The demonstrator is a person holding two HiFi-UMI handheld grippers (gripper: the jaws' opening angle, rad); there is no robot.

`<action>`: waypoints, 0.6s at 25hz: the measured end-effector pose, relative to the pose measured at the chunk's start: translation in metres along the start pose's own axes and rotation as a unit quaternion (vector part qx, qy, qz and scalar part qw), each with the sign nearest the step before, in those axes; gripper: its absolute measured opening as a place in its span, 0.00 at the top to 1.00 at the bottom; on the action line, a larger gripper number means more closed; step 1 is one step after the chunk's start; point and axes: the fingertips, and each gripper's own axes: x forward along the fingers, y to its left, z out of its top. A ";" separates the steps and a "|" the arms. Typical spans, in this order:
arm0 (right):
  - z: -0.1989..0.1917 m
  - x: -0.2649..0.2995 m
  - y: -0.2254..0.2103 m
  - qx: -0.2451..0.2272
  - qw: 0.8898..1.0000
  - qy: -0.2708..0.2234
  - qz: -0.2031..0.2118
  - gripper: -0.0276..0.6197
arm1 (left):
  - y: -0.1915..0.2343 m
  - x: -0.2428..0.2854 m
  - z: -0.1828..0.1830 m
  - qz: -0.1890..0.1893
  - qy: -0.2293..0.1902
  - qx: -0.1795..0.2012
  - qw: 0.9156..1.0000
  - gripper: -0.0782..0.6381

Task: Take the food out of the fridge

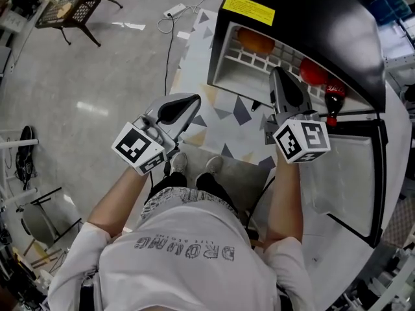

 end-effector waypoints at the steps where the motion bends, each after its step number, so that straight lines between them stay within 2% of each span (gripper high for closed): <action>1: 0.001 0.003 -0.002 0.000 1.000 0.001 0.002 0.95 | 0.000 0.001 -0.001 0.002 0.000 0.000 1.000 0.88; 10: 0.007 0.027 -0.013 -0.026 0.999 0.016 0.011 0.88 | 0.002 0.005 -0.005 0.015 -0.004 -0.008 1.000 0.88; 15: 0.008 0.041 -0.014 -0.051 0.998 0.029 0.012 0.78 | 0.006 0.004 -0.007 0.022 -0.010 -0.015 1.000 0.88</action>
